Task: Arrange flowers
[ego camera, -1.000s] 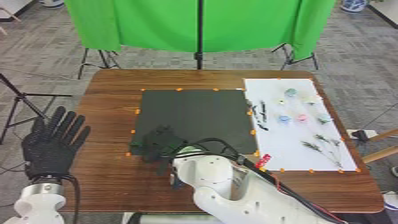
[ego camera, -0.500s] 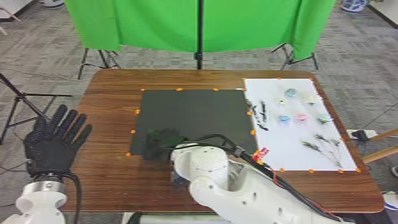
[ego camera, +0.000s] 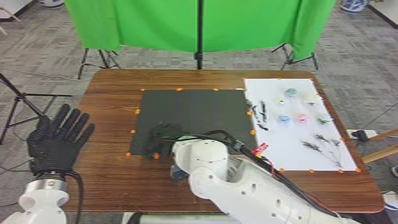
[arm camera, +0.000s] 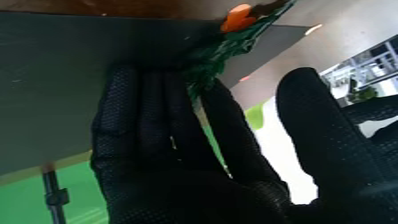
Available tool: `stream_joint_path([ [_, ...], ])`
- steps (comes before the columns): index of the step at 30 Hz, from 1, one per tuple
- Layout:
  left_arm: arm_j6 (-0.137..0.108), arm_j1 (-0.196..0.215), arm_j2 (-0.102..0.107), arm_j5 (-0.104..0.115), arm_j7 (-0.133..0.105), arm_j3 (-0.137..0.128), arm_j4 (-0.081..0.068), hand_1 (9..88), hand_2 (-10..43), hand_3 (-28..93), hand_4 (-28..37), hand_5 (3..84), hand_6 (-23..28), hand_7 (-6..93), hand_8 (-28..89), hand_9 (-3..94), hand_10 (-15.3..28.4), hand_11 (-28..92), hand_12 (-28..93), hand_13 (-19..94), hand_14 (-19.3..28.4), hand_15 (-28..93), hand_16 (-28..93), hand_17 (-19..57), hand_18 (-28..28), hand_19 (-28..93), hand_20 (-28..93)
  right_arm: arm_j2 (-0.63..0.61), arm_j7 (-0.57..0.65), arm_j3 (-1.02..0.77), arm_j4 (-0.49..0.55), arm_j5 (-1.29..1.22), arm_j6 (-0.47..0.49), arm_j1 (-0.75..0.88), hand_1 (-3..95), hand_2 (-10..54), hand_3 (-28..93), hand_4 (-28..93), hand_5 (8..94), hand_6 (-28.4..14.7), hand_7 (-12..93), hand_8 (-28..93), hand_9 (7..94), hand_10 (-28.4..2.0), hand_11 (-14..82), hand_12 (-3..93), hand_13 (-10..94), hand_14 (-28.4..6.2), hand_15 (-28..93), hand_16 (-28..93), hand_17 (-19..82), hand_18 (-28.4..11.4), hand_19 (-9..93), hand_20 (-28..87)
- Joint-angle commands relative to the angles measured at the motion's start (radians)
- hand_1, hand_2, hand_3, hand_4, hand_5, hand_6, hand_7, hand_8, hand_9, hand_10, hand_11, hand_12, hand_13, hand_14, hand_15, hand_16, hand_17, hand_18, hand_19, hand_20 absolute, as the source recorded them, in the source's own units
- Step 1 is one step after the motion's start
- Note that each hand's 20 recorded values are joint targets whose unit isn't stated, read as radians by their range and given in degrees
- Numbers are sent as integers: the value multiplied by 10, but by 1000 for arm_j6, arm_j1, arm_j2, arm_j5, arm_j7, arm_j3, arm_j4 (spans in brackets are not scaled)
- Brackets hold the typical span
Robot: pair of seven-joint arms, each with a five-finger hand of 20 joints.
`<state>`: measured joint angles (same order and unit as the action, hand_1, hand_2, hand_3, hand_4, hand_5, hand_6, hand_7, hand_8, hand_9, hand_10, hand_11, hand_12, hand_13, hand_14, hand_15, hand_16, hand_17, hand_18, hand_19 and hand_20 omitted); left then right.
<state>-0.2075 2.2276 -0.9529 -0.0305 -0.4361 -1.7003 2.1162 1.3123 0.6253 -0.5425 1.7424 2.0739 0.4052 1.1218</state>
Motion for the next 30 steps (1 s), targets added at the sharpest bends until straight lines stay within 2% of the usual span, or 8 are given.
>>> stream_joint_path([
  [1, 11, 14, 5, 18, -6, 5, -7, 277, 118, 742, -283, 406, 60, 147, -105, 347, 135, 186, 94, 262, 125, 256, -49, -32, 107, 198, 109, -19, 4, 2, -43, 15, -8, -11, 253, 116, 764, -195, 434, -168, 65, -71, 330, -271, 200, 210, 173, -254, 573, 92, 130, -237, 700, 270],
  [3, 14, 14, 4, 28, -9, 6, -8, 277, 118, 741, -283, 406, 60, 147, -105, 347, 135, 186, 94, 261, 125, 256, -48, -32, 107, 197, 109, -19, 8, 3, -42, 15, -10, -11, 255, 115, 762, -197, 438, -161, 69, -71, 329, -271, 188, 205, 174, -253, 568, 90, 129, -238, 700, 270],
  [12, 13, -4, 6, 23, 6, 23, -14, 276, 117, 743, -283, 407, 60, 148, -105, 347, 136, 186, 95, 262, 126, 258, -47, -32, 107, 196, 110, -6, 50, -3, -51, 8, -28, -4, 252, 117, 762, -196, 423, -139, 89, -72, 331, -270, 183, 209, 177, -251, 566, 92, 130, -240, 700, 270],
  [21, 13, 10, 5, 20, 2, 17, -8, 277, 118, 743, -283, 406, 61, 147, -105, 347, 136, 183, 96, 262, 126, 252, -45, -31, 107, 193, 110, -6, 107, 5, -50, 2, -27, -8, 247, 120, 756, -190, 410, -149, 79, -72, 335, -272, 193, 215, 181, -253, 573, 93, 135, -242, 706, 269],
  [23, 11, 12, 7, 23, 0, 16, -8, 277, 118, 743, -283, 407, 61, 147, -105, 347, 135, 183, 96, 261, 127, 251, -45, -31, 108, 192, 110, -3, 114, 3, -46, 0, -17, -6, 245, 120, 756, -188, 409, -138, 83, -70, 335, -272, 195, 215, 182, -254, 574, 92, 136, -244, 708, 269],
  [26, 14, 13, 3, 16, 2, 14, -9, 277, 118, 743, -283, 406, 60, 147, -105, 346, 136, 181, 96, 261, 127, 251, -44, -31, 107, 192, 111, -9, 118, 2, -25, -17, -27, -4, 249, 116, 745, -186, 416, -69, 114, -86, 335, -279, 157, 196, 187, -260, 554, 81, 137, -249, 705, 263],
  [27, 13, 16, 1, 17, 1, 13, -8, 276, 118, 744, -283, 406, 60, 147, -105, 346, 135, 181, 96, 261, 127, 250, -44, -31, 107, 192, 111, -12, 117, 2, -16, -24, -39, -3, 249, 110, 741, -186, 418, -60, 119, -90, 334, -279, 149, 193, 187, -261, 549, 79, 136, -250, 703, 261],
  [30, 10, 22, -2, 14, 2, 9, -8, 276, 117, 744, -283, 406, 59, 148, -105, 346, 135, 181, 97, 260, 127, 249, -43, -31, 107, 192, 111, -8, 130, -18, 16, -82, -41, 5, 234, 54, 728, -178, 405, -19, 124, -108, 312, -283, 104, 180, 177, -275, 503, 82, 121, -271, 671, 234],
])
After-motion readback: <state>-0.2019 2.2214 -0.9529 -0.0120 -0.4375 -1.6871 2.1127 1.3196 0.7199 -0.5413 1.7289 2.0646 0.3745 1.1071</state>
